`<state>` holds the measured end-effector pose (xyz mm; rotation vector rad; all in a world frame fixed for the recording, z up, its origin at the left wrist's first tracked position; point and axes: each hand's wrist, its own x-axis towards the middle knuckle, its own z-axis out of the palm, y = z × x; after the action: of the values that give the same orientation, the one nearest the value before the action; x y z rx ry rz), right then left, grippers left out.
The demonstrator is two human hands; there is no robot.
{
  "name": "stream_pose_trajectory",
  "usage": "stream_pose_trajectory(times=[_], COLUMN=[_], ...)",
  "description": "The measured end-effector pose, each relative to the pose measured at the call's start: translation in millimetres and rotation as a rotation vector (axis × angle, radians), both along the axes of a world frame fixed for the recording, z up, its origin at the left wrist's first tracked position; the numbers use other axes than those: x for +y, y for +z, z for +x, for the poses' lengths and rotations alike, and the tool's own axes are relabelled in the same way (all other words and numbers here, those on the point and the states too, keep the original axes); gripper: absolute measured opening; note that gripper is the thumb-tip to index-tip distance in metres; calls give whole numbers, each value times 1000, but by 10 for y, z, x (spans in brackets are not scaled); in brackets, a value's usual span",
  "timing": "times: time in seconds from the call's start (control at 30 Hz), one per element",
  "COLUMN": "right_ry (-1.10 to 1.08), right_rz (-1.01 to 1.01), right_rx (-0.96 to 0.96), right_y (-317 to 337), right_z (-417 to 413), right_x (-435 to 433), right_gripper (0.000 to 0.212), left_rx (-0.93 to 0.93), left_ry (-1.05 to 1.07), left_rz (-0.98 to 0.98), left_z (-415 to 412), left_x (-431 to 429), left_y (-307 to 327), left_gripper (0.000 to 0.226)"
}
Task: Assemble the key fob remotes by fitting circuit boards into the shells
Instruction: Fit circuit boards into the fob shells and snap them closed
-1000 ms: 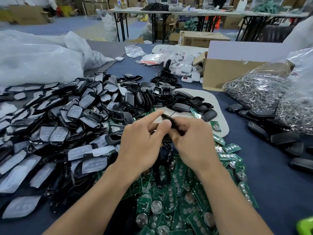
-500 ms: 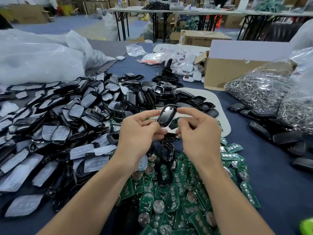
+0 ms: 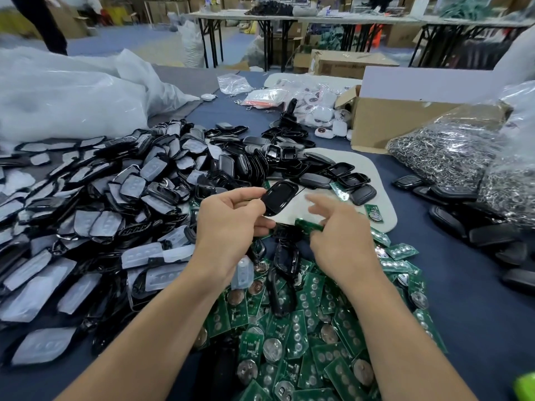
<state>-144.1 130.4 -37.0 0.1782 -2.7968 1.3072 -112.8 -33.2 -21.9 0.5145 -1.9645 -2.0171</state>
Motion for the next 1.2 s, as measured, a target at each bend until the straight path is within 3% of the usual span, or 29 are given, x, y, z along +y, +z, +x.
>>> stream_pose_trajectory(times=[0.13,0.27,0.5,0.73,0.93,1.2], right_ry=[-19,-72,1,4,42,-36], right_rz=[-52,-263,-563,-542,-578,-569], right_rx=[103,123,-28,-40,-46,126], right_y=[5,54,50,50,23,10], right_z=[7,-10,16,23,57,48], right_x=[-35,6,-48,-43,-11,-29], right_gripper=[30,15,18,21,13,15], left_rx=[7,18,28,-1,-19,-24], left_ry=[2,-6,-54,-113,-132,-192], left_rz=[-11,-9,-56,-106,-184,-240], left_z=[-16,-25,-26,-10,-24,-16], left_x=[-11,-30,-10,7,-1,6], left_y=[-25,-64,-86,-87,-118,-110], left_gripper=[23,23,26,30,29,37])
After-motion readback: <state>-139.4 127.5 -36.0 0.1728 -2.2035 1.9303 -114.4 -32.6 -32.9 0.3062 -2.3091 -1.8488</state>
